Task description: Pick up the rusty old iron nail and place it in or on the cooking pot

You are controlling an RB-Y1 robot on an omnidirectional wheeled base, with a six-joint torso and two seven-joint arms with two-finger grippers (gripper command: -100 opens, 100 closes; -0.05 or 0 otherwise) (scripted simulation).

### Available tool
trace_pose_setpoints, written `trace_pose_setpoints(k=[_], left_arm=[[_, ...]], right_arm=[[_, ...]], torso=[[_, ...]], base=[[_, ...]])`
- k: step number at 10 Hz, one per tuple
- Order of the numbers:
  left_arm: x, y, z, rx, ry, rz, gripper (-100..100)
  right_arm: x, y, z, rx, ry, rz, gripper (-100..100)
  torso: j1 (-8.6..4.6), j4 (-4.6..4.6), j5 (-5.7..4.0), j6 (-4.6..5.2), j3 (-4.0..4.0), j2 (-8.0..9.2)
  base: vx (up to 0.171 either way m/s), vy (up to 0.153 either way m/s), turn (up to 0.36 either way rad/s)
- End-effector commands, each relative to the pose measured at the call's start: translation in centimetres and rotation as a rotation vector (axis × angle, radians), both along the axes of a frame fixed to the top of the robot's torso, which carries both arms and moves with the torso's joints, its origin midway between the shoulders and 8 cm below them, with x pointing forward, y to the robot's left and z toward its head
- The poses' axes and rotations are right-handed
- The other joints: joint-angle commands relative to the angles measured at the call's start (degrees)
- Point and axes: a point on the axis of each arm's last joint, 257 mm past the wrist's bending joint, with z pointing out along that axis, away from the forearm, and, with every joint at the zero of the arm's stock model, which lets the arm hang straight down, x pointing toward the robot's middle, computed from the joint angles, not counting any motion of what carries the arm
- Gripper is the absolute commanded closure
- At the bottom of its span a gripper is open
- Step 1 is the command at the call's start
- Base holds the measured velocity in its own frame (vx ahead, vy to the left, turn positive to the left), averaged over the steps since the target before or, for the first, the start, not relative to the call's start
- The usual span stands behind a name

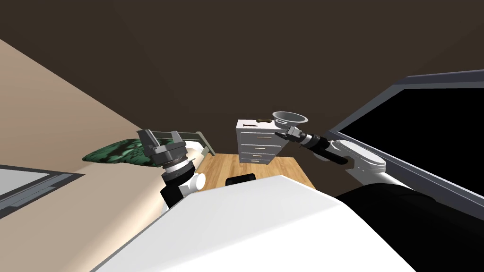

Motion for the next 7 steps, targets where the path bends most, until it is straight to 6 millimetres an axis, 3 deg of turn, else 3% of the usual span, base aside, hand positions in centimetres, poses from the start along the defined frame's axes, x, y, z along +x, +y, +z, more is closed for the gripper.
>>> trace_pose_setpoints(k=[1, 6, 7], left_arm=[[0.0, 0.0, 0.0, 0.000, 0.000, 0.000, 0], [0.0, 0.0, 0.0, 0.000, 0.000, 0.000, 0], [0.0, 0.0, 0.0, 0.000, 0.000, 0.000, 0]], right_arm=[[0.3, -0.8, -0.6, -0.065, 0.023, 0.004, -100], [0.9, -0.9, -0.9, -0.184, 0.058, 0.042, -100], [1.1, -1.7, -1.5, -0.234, 0.084, 0.043, -100]], torso=[[0.00, 0.00, 0.00, 0.00, 0.00, 0.00], [0.08, -0.01, 0.02, -0.01, -0.04, -0.07], [0.01, -0.01, 0.00, 0.00, -0.03, -0.04]], base=[[0.021, 0.026, 0.045], [0.021, 0.027, 0.015], [0.035, 0.032, 0.048]])
